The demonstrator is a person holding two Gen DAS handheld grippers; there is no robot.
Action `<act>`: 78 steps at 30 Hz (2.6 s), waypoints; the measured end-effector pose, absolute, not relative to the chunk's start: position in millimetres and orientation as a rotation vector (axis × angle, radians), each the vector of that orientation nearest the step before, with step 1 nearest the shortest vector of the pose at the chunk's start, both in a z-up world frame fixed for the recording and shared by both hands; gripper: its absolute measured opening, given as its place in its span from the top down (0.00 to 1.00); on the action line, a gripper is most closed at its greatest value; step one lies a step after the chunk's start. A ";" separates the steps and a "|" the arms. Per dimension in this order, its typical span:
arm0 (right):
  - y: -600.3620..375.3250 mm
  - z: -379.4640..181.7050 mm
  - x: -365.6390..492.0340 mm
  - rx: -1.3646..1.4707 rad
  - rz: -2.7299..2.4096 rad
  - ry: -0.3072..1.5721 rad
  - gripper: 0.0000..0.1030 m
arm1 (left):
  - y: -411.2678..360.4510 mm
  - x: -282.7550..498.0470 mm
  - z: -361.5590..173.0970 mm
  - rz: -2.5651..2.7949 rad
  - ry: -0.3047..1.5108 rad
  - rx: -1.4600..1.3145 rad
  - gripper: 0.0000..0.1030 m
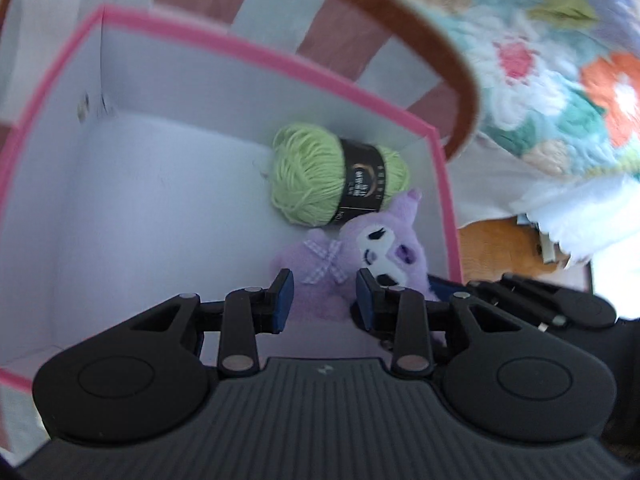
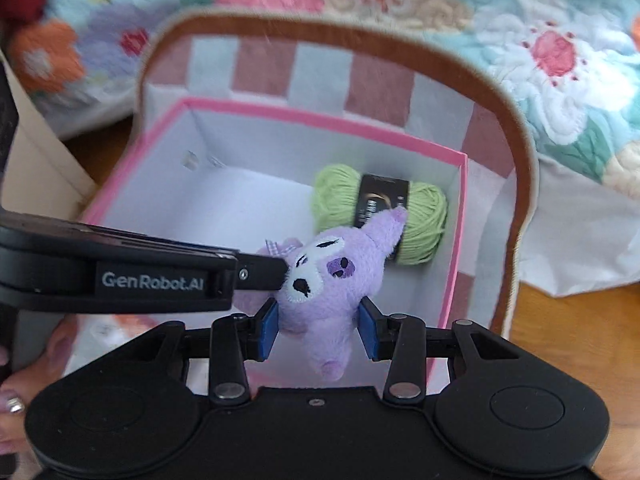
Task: Organize objects
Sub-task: 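Lift the plush toy with the left tool and carry it into the box, then open the left tool to drop the plush beside the yarn, then lower the left tool to the gold-capped foundation bottle and grip it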
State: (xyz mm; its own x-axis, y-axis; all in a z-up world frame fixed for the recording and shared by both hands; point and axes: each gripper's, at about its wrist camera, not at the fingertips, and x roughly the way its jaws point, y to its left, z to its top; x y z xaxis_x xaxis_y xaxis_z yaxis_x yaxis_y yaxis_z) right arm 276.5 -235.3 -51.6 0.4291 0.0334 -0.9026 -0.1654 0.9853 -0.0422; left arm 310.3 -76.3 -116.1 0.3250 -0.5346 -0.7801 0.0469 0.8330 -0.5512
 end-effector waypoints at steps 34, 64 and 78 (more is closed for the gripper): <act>-286.8 -45.8 230.8 -0.081 0.169 0.982 0.71 | -123.1 308.0 -130.0 -0.301 1.186 -0.337 0.72; -195.9 -18.5 98.8 0.051 0.467 1.072 0.54 | -10.5 147.6 -73.4 -0.417 1.239 -0.214 0.49; -173.4 -114.4 103.8 0.242 0.407 1.249 0.51 | -30.1 143.4 -146.6 -0.413 1.283 -0.253 0.54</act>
